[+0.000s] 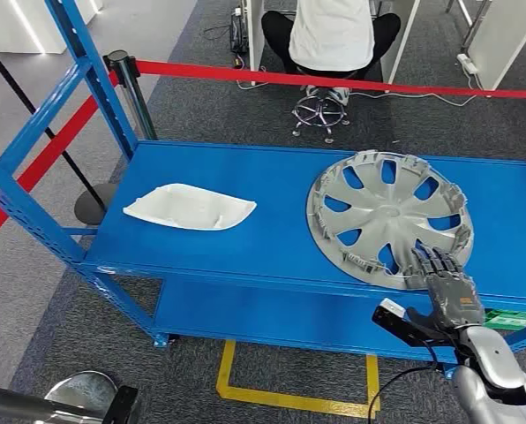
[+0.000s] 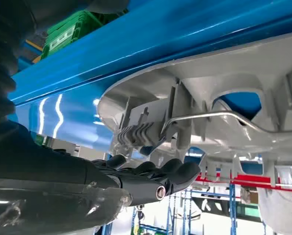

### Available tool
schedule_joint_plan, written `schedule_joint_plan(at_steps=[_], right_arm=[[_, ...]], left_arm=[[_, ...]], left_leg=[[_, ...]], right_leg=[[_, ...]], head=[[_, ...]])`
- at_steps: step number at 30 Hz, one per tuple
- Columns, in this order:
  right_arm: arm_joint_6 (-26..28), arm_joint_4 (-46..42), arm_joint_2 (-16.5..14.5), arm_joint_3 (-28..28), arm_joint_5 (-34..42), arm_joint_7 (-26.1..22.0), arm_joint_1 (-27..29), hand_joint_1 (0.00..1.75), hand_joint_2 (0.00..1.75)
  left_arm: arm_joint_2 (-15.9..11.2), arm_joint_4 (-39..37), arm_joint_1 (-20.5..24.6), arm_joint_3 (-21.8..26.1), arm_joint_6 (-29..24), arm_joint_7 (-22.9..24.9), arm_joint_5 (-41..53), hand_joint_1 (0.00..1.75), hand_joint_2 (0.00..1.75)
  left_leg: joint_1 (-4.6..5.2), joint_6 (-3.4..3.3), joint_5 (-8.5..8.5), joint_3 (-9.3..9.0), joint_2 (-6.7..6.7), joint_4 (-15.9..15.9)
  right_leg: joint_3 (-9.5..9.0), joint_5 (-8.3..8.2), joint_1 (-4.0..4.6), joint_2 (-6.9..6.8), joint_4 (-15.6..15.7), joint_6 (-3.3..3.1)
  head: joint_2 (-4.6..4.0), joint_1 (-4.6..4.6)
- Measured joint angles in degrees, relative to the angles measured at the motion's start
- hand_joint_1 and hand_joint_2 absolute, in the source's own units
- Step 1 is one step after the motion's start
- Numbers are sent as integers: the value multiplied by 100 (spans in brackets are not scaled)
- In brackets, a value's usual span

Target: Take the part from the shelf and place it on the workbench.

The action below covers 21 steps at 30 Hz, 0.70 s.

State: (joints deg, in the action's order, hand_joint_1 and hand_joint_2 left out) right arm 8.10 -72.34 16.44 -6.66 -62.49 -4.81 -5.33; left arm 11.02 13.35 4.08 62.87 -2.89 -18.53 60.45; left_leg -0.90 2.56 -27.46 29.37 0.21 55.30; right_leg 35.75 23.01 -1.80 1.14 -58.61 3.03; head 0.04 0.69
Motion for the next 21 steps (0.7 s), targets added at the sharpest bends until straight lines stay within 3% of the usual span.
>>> schedule_joint_plan(at_steps=[16,17,20,21], right_arm=[[-44,1007,-8,-482,-175,92,-748,1,175],[-35,1046,-10,-495,-184,101,-771,16,175],[-34,1152,-13,-526,-206,115,-842,133,175],[-38,1183,-13,-538,-214,120,-862,161,175]], left_arm=[[0,-1,11,-95,31,2,135,0,0],[0,-1,13,-98,31,2,139,0,0],[0,-2,18,-101,36,2,146,0,0],[0,-2,18,-102,38,2,146,0,0]], left_leg=[[0,-3,2,-4,0,4],[0,-3,2,-4,0,4],[0,-4,1,-5,0,4],[0,-4,1,-6,1,4]], right_leg=[[-4,-4,0,1,3,2],[-7,-4,1,2,4,2],[-12,-8,1,4,8,3],[-13,-10,1,5,10,4]], head=[[0,0],[0,1],[0,1],[0,1]])
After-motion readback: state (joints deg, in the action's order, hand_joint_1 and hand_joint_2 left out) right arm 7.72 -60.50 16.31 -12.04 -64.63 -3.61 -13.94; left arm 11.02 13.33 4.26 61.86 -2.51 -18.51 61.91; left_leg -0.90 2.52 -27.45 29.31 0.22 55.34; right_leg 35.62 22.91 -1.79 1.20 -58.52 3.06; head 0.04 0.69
